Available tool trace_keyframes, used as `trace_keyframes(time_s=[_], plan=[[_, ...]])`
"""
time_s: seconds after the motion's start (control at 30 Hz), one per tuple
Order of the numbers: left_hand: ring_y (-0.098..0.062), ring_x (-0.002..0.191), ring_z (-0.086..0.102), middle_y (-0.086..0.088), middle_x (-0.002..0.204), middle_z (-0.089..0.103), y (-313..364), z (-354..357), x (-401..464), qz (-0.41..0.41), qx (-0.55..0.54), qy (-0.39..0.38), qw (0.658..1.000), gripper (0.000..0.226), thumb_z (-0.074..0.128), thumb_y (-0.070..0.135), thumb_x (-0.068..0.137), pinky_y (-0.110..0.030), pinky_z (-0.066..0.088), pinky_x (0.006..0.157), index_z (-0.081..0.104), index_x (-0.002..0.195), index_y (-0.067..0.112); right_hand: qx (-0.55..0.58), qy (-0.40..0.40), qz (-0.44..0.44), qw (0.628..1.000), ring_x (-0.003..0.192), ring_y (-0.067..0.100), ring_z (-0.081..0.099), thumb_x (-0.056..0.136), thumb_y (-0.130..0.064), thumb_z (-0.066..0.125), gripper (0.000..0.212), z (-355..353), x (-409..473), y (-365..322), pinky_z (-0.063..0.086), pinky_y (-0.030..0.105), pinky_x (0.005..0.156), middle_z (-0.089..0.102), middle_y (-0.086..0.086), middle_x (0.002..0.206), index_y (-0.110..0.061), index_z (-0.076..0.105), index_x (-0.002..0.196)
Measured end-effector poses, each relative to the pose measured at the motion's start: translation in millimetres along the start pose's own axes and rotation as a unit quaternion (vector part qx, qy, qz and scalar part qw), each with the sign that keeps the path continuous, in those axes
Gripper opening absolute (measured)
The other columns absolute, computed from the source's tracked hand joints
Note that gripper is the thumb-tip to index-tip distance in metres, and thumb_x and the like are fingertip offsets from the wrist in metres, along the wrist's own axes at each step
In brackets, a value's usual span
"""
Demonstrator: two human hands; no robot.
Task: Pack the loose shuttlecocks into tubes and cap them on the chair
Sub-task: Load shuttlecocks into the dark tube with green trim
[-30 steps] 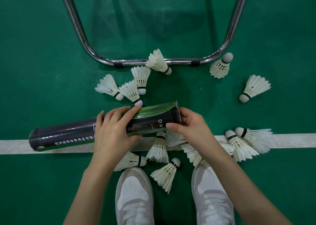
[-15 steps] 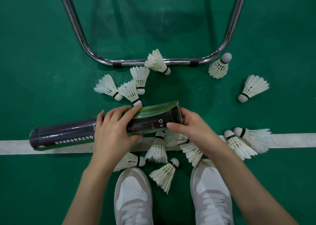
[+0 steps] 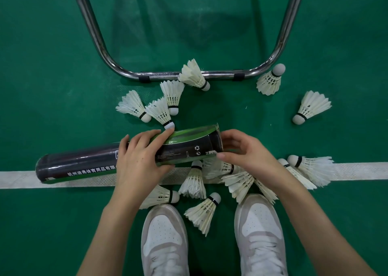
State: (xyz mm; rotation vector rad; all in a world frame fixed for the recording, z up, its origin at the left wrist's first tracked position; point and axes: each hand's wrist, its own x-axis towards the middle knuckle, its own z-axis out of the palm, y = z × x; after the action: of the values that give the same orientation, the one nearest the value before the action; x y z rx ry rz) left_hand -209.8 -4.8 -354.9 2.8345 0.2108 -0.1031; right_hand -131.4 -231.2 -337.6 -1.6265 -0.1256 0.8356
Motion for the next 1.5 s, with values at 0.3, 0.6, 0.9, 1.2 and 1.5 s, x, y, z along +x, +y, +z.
trace_keyframes(time_s=[0.3,0.6,0.9,1.2,1.5], plan=[[-0.031,0.117,0.050,-0.003,0.126,0.058,-10,0,0,-0.024,0.000,0.006,1.000,0.089,0.088,0.032,0.057,-0.055,0.025,0.107,0.046,0.135,0.033,-0.172,0.020,0.057,0.983,0.109,0.005,0.052,0.076,-0.014,0.075,0.041,-9,-7,26,0.042,0.028,0.098,0.057,-0.016,0.110,-0.029,0.057,0.109],[-0.032,0.118,0.050,-0.003,0.126,0.058,-19,-3,-2,-0.039,-0.003,0.018,0.999,0.089,0.088,0.031,0.057,-0.054,0.025,0.107,0.046,0.136,0.033,-0.235,-0.033,0.011,0.971,0.119,0.002,0.040,0.079,-0.006,0.067,0.046,0,4,31,0.031,0.021,0.100,0.045,-0.013,0.129,-0.036,0.059,0.112],[-0.033,0.116,0.050,-0.005,0.125,0.058,-20,-1,-4,-0.031,0.000,0.013,0.999,0.090,0.088,0.031,0.056,-0.055,0.025,0.106,0.046,0.136,0.031,-0.239,0.100,0.010,0.966,0.101,0.011,0.051,0.078,-0.015,0.072,0.018,-10,12,38,0.042,0.026,0.092,0.051,-0.007,0.110,-0.020,0.060,0.090],[-0.033,0.116,0.051,-0.005,0.125,0.058,-19,0,-5,-0.026,0.005,0.009,1.000,0.089,0.088,0.032,0.056,-0.055,0.026,0.106,0.047,0.135,0.030,-0.263,0.214,-0.014,0.941,0.112,0.018,0.045,0.079,-0.020,0.071,0.013,-28,8,40,0.035,0.031,0.094,0.052,-0.008,0.105,-0.020,0.059,0.077],[-0.032,0.113,0.052,-0.004,0.123,0.059,-9,5,-5,-0.010,0.014,0.007,1.000,0.088,0.088,0.030,0.057,-0.056,0.028,0.104,0.047,0.135,0.030,-0.172,0.273,-0.027,0.946,0.076,0.002,0.059,0.085,-0.025,0.064,0.009,-28,2,24,0.043,0.015,0.069,0.065,-0.007,0.077,-0.021,0.060,0.078]])
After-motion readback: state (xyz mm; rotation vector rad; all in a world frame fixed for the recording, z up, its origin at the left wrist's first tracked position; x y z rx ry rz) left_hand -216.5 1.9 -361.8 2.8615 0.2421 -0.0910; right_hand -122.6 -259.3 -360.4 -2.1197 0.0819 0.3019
